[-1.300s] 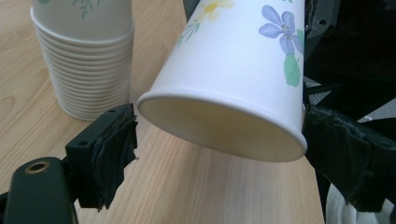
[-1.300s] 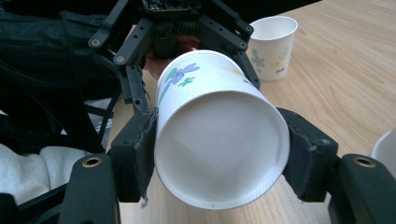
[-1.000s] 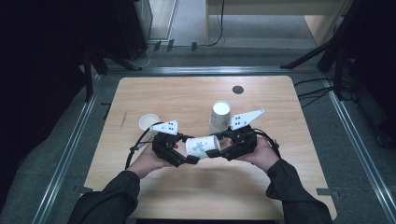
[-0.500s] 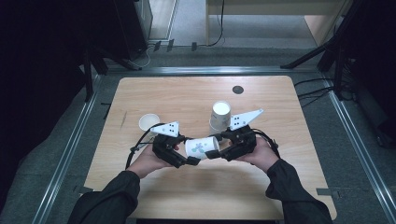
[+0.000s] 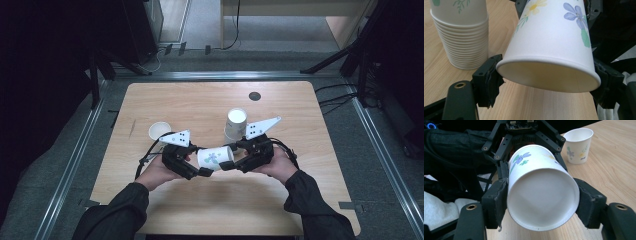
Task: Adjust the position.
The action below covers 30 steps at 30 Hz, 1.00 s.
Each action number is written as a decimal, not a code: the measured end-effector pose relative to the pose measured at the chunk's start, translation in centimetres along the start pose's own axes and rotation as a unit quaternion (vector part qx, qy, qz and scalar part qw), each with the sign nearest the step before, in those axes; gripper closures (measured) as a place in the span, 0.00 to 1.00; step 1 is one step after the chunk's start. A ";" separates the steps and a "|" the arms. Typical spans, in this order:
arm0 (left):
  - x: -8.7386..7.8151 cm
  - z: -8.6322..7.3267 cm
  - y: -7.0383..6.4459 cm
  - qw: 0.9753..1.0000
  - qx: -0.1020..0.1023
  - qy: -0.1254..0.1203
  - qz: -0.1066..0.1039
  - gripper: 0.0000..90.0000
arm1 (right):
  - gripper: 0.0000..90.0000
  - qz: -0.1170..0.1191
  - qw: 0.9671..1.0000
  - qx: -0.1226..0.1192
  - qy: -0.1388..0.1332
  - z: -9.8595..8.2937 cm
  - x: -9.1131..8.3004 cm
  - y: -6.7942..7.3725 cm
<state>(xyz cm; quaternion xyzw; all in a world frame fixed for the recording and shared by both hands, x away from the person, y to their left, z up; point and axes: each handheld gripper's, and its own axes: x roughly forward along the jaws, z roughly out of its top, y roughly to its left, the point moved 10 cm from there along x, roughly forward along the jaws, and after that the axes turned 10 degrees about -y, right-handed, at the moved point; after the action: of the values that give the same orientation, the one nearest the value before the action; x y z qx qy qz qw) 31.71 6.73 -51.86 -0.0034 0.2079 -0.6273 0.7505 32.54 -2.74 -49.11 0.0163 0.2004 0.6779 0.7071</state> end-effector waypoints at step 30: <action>-3.5 2.9 0.9 0.988 0.034 0.146 0.047 0.24 | 0.31 -0.052 0.998 -0.020 0.021 -0.8 -1.8 -1.0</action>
<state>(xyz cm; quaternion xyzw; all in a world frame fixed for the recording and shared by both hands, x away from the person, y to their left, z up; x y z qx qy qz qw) 32.97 9.49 -48.40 0.1229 0.2937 -0.5917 0.7406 33.25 -4.80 -49.71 -0.0224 0.2027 0.6445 0.7369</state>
